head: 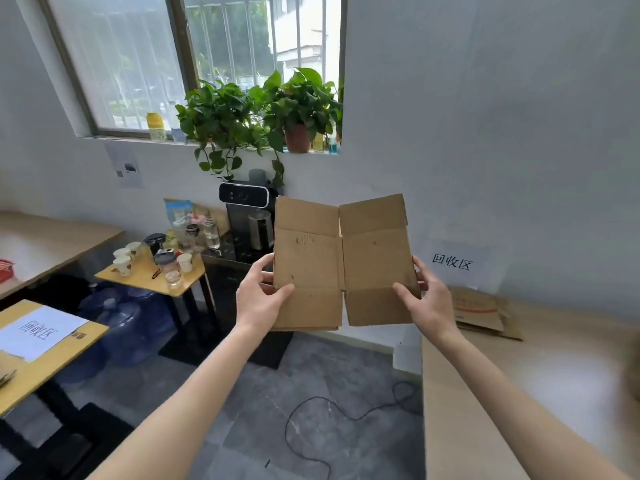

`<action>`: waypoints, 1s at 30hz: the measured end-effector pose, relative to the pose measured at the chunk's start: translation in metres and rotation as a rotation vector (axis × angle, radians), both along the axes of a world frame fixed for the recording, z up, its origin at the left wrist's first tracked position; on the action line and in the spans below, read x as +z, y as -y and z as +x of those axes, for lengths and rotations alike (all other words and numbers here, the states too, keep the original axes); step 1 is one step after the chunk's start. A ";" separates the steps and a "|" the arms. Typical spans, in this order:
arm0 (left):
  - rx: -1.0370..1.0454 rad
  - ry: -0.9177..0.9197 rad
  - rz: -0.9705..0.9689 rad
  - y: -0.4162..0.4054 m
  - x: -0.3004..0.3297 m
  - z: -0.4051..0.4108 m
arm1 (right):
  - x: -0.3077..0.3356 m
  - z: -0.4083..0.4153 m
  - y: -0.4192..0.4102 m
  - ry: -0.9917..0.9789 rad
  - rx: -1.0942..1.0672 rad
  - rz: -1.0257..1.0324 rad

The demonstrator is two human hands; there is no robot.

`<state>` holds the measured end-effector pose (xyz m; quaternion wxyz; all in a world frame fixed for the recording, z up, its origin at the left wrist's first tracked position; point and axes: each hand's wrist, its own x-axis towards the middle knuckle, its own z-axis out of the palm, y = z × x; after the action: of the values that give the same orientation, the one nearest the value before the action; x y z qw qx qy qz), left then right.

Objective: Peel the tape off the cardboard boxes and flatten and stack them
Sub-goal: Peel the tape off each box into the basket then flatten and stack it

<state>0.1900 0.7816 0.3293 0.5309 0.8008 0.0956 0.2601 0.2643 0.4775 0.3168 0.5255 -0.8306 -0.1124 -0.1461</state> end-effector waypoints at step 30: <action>-0.596 -0.280 0.001 0.278 -0.130 0.432 | -0.125 0.262 0.284 -0.311 -0.555 -0.046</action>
<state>0.6218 0.5033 0.1996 0.5650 0.8218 -0.0710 -0.0193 0.5267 0.1932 0.1916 0.4577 -0.8536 0.1969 -0.1524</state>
